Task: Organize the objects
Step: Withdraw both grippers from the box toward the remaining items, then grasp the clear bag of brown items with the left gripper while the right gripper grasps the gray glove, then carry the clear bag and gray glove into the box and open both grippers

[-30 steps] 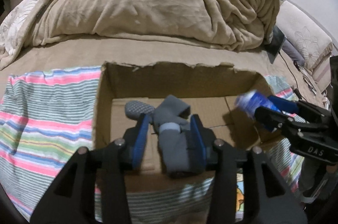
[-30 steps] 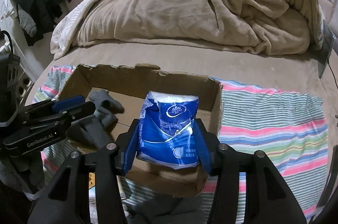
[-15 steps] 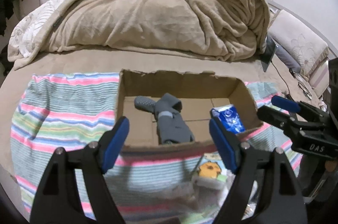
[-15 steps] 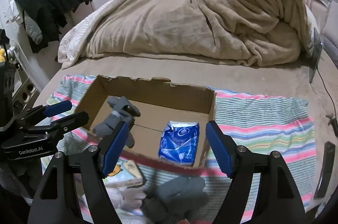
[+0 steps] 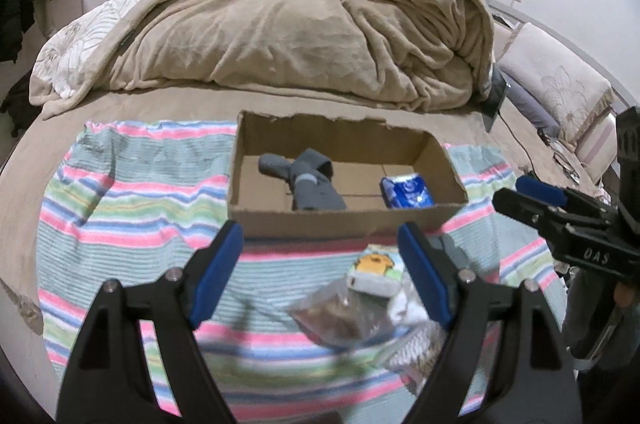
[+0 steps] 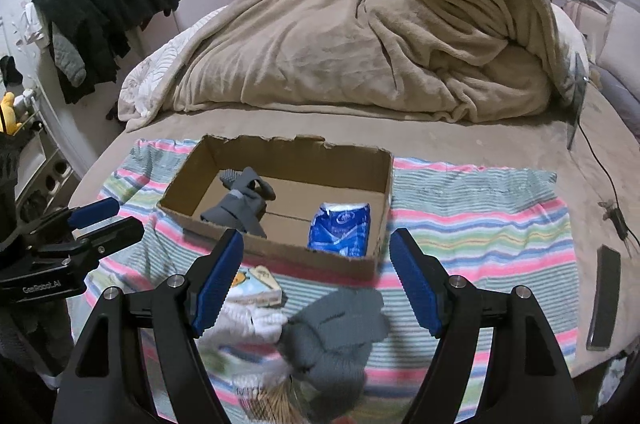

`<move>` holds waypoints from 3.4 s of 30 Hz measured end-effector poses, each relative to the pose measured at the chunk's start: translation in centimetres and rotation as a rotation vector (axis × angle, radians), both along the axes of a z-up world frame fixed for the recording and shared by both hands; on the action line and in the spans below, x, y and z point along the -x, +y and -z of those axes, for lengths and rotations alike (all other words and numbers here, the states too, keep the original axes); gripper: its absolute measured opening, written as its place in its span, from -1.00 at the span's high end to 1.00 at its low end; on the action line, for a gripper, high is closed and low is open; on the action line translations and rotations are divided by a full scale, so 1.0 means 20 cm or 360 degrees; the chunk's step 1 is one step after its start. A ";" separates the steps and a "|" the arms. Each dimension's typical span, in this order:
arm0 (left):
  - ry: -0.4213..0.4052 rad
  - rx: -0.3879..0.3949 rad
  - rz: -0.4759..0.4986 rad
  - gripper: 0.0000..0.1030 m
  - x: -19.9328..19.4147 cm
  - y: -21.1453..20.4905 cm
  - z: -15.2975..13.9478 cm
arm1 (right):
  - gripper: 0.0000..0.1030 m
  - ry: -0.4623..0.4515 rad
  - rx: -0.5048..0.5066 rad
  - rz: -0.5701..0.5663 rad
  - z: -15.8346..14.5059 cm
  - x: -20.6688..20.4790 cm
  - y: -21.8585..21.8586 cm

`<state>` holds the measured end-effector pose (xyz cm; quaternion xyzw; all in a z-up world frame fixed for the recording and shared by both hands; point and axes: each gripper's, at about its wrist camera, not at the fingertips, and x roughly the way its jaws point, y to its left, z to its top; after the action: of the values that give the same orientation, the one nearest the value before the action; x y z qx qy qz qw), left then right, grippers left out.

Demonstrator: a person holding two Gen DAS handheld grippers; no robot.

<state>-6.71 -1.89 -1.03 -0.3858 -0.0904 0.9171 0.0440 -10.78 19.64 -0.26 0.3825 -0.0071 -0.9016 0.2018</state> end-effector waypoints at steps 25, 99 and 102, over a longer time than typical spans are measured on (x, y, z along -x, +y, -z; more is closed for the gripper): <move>-0.0315 0.0059 0.0153 -0.73 -0.12 0.16 0.41 | -0.53 -0.0215 0.0000 0.0027 0.29 -0.08 0.10; 0.0086 0.0094 0.0029 -0.01 -0.08 -0.01 0.09 | 0.83 0.0140 0.0056 -0.0175 -0.07 -0.07 0.02; 0.0110 0.0111 0.0015 -0.01 -0.04 -0.01 0.06 | 0.83 0.0169 0.0064 -0.0202 -0.10 -0.03 0.00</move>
<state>-5.88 -2.18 -2.25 -0.3558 -0.0550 0.9322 0.0380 -10.10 19.74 1.80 0.3297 0.0098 -0.9057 0.2663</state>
